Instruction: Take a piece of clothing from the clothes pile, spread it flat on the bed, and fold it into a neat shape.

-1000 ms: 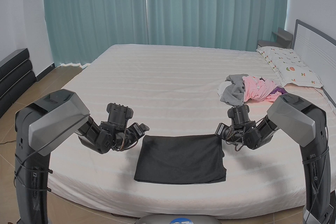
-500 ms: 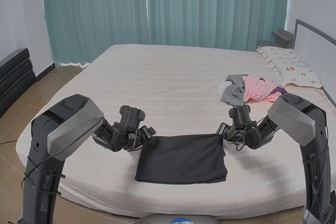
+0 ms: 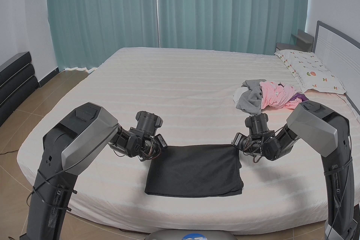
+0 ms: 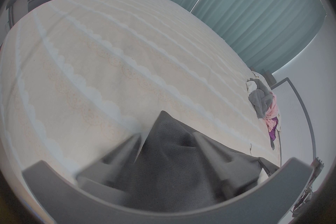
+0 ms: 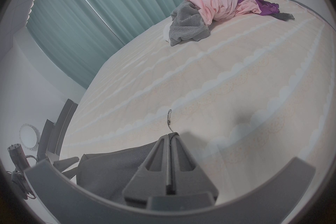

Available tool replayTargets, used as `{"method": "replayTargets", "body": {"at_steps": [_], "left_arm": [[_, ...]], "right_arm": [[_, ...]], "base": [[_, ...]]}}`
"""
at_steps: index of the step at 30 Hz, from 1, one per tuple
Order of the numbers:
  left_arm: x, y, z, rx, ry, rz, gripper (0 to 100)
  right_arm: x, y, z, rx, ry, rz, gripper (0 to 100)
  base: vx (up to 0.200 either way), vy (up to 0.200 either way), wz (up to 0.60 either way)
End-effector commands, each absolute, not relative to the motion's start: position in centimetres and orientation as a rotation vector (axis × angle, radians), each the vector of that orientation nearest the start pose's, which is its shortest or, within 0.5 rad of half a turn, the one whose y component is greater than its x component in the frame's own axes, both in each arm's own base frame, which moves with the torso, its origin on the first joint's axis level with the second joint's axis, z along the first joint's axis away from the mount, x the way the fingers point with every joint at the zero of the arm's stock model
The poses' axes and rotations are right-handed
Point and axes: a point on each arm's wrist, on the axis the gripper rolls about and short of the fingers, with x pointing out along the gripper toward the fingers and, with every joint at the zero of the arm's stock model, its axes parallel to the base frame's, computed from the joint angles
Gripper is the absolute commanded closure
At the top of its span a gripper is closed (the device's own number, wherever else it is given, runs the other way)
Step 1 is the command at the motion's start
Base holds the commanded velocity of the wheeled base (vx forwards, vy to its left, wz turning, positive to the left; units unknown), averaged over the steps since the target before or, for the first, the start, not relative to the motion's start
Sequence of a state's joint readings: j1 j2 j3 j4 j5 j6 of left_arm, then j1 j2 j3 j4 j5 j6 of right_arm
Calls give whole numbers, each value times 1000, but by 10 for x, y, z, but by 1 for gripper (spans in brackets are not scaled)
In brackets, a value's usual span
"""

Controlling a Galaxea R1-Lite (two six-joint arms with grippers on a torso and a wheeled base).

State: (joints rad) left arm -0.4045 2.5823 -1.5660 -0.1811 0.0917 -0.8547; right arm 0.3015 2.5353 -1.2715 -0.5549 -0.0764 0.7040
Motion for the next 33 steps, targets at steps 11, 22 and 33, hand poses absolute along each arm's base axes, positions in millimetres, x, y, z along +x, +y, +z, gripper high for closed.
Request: {"method": "replayTargets", "body": {"at_steps": [11, 22, 33], "left_arm": [[447, -181, -26, -655, 825, 159, 100], [446, -179, -28, -662, 812, 201, 100], [445, -178, -25, -669, 820, 196, 100]], "right_arm": [[430, 132, -40, 535, 739, -38, 100], [435, 130, -44, 539, 736, -48, 100], [437, 131, -48, 518, 730, -90, 0]], "base": [[0, 0, 0], [0, 0, 0], [0, 0, 0]]}}
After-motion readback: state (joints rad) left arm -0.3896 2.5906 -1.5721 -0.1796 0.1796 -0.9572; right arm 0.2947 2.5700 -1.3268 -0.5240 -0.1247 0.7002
